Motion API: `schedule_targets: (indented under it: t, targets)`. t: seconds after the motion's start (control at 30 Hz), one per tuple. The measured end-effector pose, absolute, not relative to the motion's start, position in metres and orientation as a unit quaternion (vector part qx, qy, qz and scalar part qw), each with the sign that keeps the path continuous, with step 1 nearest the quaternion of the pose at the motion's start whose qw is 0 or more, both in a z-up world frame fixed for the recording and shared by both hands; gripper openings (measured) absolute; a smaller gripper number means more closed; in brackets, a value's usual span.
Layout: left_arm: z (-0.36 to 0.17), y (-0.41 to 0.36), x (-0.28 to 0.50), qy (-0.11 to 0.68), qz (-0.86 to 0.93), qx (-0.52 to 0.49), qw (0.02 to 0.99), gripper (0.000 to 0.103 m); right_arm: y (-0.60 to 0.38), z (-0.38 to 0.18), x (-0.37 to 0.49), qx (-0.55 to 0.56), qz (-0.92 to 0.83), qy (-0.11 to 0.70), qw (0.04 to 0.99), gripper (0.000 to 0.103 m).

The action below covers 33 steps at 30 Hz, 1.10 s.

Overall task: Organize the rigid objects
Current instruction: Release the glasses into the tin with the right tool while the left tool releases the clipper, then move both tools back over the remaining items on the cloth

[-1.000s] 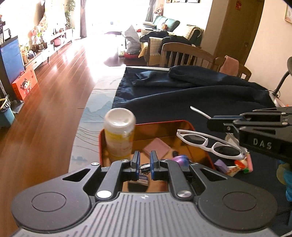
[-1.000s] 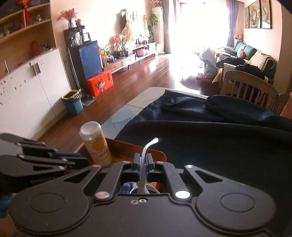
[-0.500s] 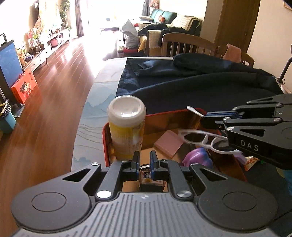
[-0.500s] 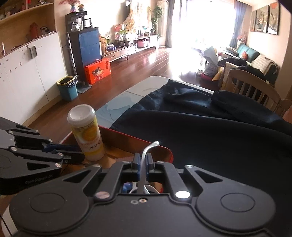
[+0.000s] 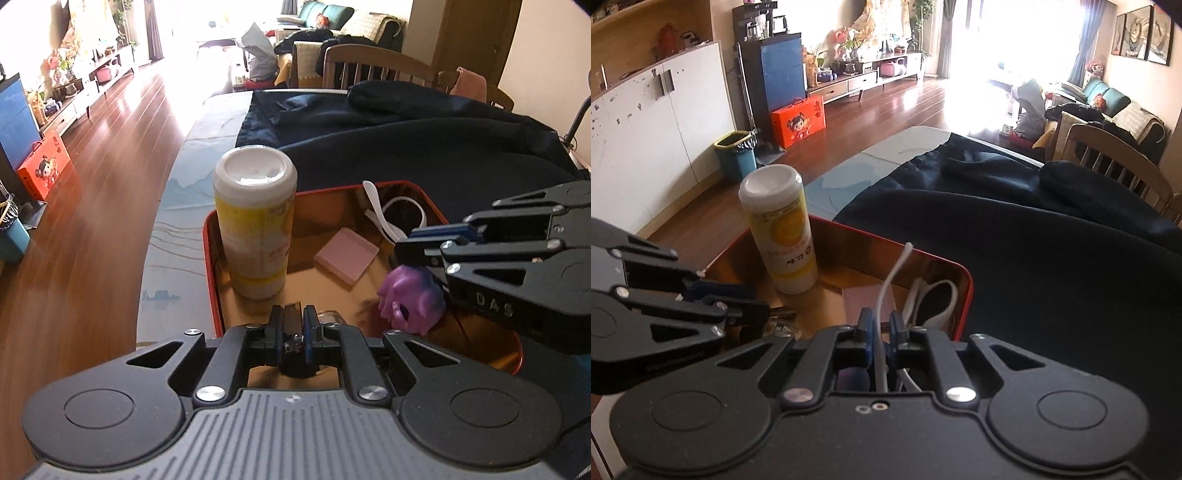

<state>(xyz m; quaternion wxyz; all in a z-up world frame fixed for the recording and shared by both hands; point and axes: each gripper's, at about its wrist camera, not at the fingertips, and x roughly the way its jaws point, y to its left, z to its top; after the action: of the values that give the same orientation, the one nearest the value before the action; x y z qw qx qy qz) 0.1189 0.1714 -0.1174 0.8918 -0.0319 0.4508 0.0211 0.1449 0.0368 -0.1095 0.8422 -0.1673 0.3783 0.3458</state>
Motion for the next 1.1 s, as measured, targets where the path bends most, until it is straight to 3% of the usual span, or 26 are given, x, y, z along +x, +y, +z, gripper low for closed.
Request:
schedule_targets:
  t: [0.47, 0.63, 0.83, 1.1]
  targets:
    - [-0.122, 0.163, 0.113, 0.464, 0.017, -0.034, 0.885, 0.011, 0.010, -0.092, 0.134, -0.118, 0.347, 0.391, 0.844, 0.028]
    - [-0.117, 0.159, 0.108, 0.462, 0.019, -0.038, 0.886, 0.011, 0.002, -0.086, 0.130, -0.109, 0.348, 0.390, 0.845, 0.042]
    - [-0.109, 0.153, 0.102, 0.455, 0.024, -0.044, 0.889, 0.012, -0.009, -0.079, 0.124, -0.092, 0.355, 0.385, 0.847, 0.050]
    - [-0.089, 0.136, 0.095, 0.434, 0.016, -0.048, 0.900, 0.030, -0.027, -0.066, 0.116, -0.079, 0.362, 0.370, 0.852, 0.059]
